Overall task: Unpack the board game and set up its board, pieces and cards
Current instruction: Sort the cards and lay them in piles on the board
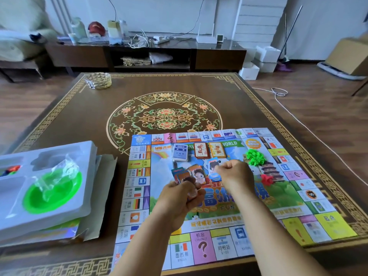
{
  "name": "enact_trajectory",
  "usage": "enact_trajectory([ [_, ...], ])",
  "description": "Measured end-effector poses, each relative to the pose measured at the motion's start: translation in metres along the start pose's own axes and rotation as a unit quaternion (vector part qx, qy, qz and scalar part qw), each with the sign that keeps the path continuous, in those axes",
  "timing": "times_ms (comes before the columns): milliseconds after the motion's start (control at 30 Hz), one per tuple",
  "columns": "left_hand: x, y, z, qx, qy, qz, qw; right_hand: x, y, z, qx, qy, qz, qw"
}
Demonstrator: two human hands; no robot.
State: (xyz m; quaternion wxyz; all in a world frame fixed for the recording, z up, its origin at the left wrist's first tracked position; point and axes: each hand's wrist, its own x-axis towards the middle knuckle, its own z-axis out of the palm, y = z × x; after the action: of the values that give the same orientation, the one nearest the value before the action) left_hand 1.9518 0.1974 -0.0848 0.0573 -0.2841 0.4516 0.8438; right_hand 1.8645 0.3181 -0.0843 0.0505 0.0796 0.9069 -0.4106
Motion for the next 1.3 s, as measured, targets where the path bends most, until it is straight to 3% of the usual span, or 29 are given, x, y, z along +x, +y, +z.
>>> enact_trajectory([
  [233, 0.007, 0.0, -0.008, 0.019, 0.031, 0.019, 0.999, 0.024, 0.002, 0.023, -0.226, 0.01, -0.02, 0.974],
  [300, 0.009, 0.001, -0.01, 0.015, 0.047, 0.027, 0.998, 0.021, 0.004, 0.024, -0.243, 0.039, -0.041, 0.968],
  [367, 0.009, 0.0, -0.011, 0.021, 0.05, 0.03, 0.998, 0.01, 0.002, 0.018, -0.163, 0.028, -0.064, 0.984],
  [433, 0.007, -0.001, -0.012, 0.024, 0.049, 0.031, 0.998, -0.011, -0.006, 0.01, 0.016, -0.069, -0.053, 0.996],
  [500, 0.006, -0.001, -0.011, 0.028, 0.048, 0.029, 0.998, -0.034, -0.012, 0.006, 0.144, -0.192, -0.008, 0.971],
  [567, 0.004, -0.002, -0.01, 0.041, 0.042, 0.023, 0.998, -0.045, -0.007, 0.01, 0.202, -0.239, 0.038, 0.949],
  [700, -0.004, -0.002, -0.013, 0.04, 0.0, -0.002, 0.999, -0.04, -0.003, 0.015, 0.215, -0.164, 0.065, 0.961],
  [833, -0.004, 0.001, -0.02, 0.012, 0.023, -0.003, 1.0, -0.017, -0.012, 0.017, 0.047, -0.056, -0.012, 0.997],
  [1167, 0.001, 0.003, -0.034, -0.025, 0.063, 0.018, 0.998, 0.007, -0.008, 0.054, -0.195, 0.014, -0.078, 0.978],
  [1233, 0.001, 0.003, -0.033, -0.028, 0.077, 0.021, 0.996, 0.002, -0.009, 0.051, -0.178, 0.02, -0.105, 0.978],
  [1300, 0.0, 0.002, -0.03, -0.026, 0.082, 0.029, 0.996, -0.012, -0.015, 0.04, -0.043, -0.042, -0.097, 0.994],
])
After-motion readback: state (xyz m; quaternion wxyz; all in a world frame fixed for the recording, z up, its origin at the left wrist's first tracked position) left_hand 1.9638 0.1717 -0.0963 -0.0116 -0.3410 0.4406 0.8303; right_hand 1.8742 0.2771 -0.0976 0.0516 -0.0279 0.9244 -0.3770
